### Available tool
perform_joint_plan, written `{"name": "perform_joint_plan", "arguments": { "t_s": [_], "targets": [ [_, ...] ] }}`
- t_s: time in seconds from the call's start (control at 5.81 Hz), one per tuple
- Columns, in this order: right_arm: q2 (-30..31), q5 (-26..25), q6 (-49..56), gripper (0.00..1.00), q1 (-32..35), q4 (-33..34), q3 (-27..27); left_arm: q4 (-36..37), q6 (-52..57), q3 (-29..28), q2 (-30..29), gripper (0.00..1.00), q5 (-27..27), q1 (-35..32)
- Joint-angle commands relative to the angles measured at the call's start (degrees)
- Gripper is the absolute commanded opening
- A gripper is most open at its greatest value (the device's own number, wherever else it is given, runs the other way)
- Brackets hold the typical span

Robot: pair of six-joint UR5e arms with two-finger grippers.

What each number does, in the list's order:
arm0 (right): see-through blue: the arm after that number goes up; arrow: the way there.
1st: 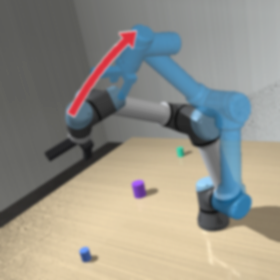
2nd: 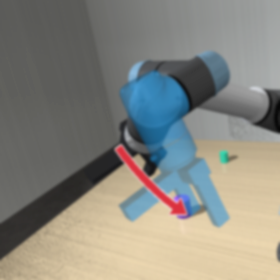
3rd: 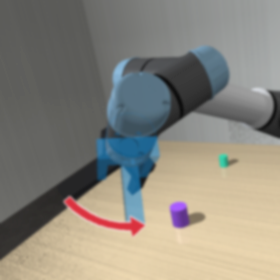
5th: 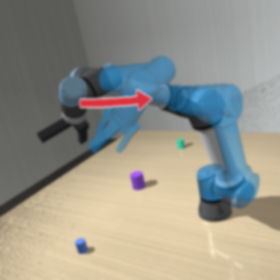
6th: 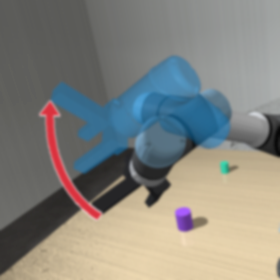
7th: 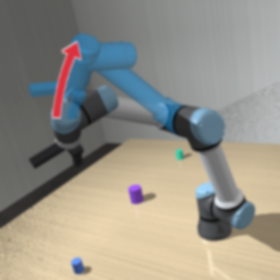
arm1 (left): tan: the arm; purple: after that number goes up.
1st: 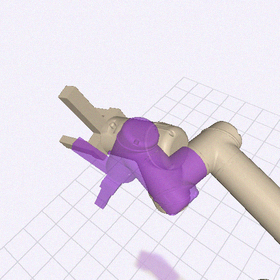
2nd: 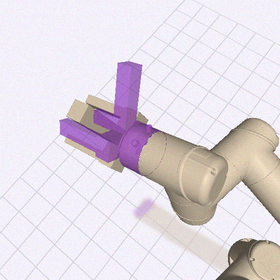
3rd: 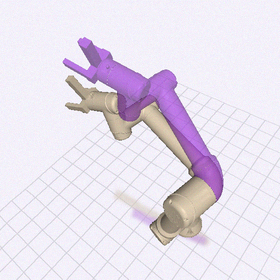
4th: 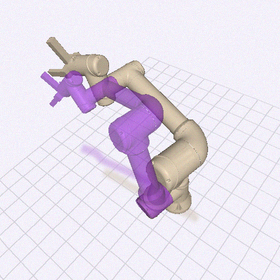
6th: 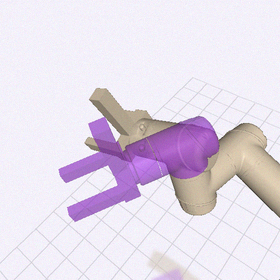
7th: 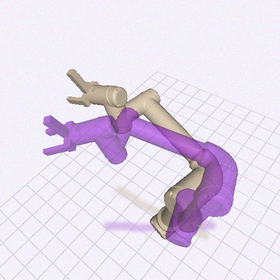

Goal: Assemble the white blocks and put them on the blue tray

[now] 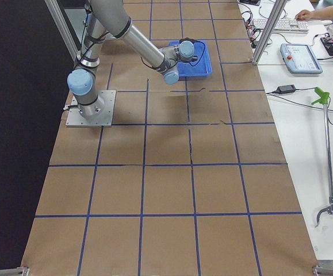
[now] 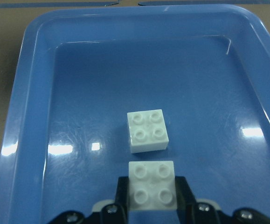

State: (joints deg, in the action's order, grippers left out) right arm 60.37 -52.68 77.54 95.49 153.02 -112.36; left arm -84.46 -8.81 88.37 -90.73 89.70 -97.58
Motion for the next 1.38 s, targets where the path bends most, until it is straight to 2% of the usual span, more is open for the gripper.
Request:
{"name": "perform_joint_plan", "arguments": {
  "t_s": [0.0, 0.34, 1.2],
  "targets": [
    [-1.6, -0.1, 0.0, 0.31, 0.8, 2.3, 0.1, -0.3, 1.4, -0.1, 1.3, 0.99, -0.1, 2.6],
    [-2.1, 0.1, -0.4, 0.32, 1.1, 2.5, 0.2, -0.4, 6.3, -0.1, 1.7, 0.99, 0.4, 4.1],
    [-2.4, 0.1, -3.8, 0.32, 1.6, 3.2, 0.4, -0.5, 7.3, -0.1, 2.1, 0.99, 0.1, 5.6]
  ]
}}
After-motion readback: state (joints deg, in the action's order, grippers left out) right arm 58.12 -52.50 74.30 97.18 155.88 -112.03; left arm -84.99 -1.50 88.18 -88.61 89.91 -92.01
